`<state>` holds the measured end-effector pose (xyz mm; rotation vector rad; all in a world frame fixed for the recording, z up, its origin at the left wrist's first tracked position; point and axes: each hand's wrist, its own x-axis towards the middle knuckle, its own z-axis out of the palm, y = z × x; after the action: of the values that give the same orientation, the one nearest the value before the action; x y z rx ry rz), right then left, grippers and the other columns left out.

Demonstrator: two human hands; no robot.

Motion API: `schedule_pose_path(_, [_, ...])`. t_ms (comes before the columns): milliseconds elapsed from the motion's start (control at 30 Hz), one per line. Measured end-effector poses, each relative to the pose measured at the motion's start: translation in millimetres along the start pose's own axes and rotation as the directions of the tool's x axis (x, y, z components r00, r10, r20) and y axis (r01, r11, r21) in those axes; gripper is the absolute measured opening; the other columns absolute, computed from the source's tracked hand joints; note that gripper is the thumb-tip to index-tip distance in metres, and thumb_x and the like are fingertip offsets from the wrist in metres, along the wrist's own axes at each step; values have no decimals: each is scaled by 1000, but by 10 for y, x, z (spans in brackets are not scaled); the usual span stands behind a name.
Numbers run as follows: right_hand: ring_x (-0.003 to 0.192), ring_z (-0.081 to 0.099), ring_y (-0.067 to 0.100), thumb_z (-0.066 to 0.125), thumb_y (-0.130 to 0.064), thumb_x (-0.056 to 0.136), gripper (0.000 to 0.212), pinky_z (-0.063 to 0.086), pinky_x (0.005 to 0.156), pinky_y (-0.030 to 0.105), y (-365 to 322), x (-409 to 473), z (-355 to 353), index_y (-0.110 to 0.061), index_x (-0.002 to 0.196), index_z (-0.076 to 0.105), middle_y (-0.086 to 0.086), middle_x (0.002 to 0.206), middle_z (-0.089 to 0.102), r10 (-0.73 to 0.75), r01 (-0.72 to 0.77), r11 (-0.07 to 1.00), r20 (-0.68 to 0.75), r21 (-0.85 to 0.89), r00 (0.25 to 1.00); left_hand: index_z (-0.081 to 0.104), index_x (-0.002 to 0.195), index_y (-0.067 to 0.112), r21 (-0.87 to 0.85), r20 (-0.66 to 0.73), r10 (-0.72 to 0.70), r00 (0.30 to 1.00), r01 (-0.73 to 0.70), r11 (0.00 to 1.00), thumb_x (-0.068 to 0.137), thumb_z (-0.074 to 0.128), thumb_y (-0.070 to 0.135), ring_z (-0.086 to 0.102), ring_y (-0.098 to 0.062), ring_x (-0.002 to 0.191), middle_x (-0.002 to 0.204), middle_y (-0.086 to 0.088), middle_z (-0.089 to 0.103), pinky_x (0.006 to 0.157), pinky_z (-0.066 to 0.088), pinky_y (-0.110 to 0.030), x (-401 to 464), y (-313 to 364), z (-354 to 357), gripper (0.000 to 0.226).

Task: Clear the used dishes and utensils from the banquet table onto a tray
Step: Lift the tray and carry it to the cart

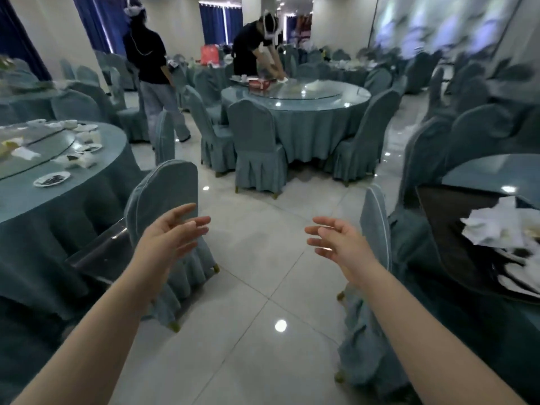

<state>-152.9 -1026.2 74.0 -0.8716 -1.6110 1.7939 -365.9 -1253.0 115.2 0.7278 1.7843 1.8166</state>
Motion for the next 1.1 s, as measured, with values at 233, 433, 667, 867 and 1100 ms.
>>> schedule_pose_path(233, [85,70,19,50,-9,97,18,54,71,28,-489,1047,-16,-17,107,62,3,98,74,-34,68,991,-272,117,962,56,121,24,-109,271,45,962,-16,994,95,52,9,65,-10,105,109,2,72,89,46,-27,1908,221,400,31])
schedule_pose_path(433, [82,69,19,50,-7,97,18,53,73,29,-570,1484,-567,-15,106,63,3,95,75,-37,151,974,-538,170,842,58,118,22,-184,491,71,868,23,983,95,50,7,65,-14,106,111,-1,71,86,47,-29,3184,314,1527,29])
schedule_pose_path(667, [78,69,18,50,-9,97,18,52,70,29,-364,2273,-1545,-16,107,63,3,96,75,58,145,966,-725,215,687,63,115,25,-150,662,55,747,60,987,94,53,8,68,-13,102,108,2,72,92,48,-33,4306,68,2753,30])
schedule_pose_path(867, [84,69,21,48,-11,98,18,51,72,32,-203,3227,-2202,-15,110,61,6,100,74,204,140,924,-770,355,604,63,111,25,-104,733,28,679,71,992,93,56,7,68,-12,100,106,3,73,88,49,-30,5264,-27,3680,27])
schedule_pose_path(1100, [85,68,23,47,-13,99,19,50,69,32,237,4050,-2740,-12,112,61,6,97,74,386,86,887,-829,455,406,64,108,21,-54,837,-13,547,106,993,93,53,-1,67,-16,99,105,-3,72,86,48,-28,6367,-338,5048,29])
